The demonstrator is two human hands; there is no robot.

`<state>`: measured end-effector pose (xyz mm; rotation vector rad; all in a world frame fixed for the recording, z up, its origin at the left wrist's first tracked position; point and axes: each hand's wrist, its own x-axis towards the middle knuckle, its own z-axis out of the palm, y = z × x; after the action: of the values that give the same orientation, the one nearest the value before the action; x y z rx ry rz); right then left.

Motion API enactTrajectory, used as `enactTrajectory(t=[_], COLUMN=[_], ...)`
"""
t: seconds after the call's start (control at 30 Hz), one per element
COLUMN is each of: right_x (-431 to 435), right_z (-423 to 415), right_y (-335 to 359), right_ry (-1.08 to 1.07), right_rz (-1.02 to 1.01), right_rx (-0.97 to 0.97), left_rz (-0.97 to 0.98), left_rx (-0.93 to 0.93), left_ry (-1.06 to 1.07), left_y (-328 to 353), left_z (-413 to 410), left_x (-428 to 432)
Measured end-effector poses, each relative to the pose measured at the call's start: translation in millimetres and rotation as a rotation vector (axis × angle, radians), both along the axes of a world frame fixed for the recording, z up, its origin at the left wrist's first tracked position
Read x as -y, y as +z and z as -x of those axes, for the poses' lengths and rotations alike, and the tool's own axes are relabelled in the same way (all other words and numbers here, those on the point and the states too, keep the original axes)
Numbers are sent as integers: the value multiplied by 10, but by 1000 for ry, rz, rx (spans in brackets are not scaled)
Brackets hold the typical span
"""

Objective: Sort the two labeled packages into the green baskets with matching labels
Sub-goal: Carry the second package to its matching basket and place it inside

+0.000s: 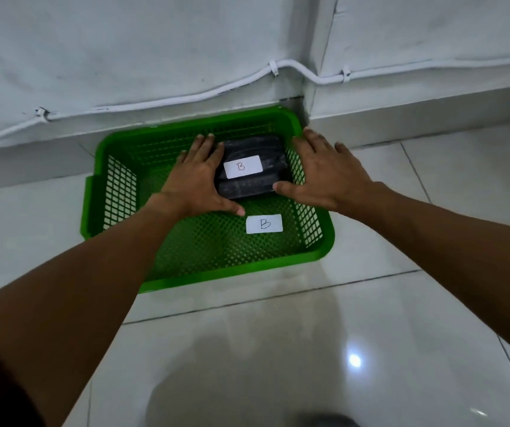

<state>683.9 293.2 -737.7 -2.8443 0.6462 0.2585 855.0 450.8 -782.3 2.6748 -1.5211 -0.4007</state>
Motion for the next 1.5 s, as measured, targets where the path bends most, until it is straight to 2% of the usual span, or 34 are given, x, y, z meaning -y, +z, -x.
enactTrajectory(t=[0.23, 0.73, 1.1, 1.5], right_x=[-21, -16, -25, -77], right_z=[61, 46, 31, 28], right_y=[-273, -175, -142, -149], right_ry=[8, 67, 13, -60], right_rz=[40, 89, -3, -100], right_rx=[21, -52, -86, -9], left_rz=[58, 42, 50, 92], left_rx=[5, -131, -83, -101], left_ry=[-8, -10, -1, 9], left_y=[-266, -199, -140, -181], left_z=[27, -49, 4, -5], left_x=[13, 16, 29, 25])
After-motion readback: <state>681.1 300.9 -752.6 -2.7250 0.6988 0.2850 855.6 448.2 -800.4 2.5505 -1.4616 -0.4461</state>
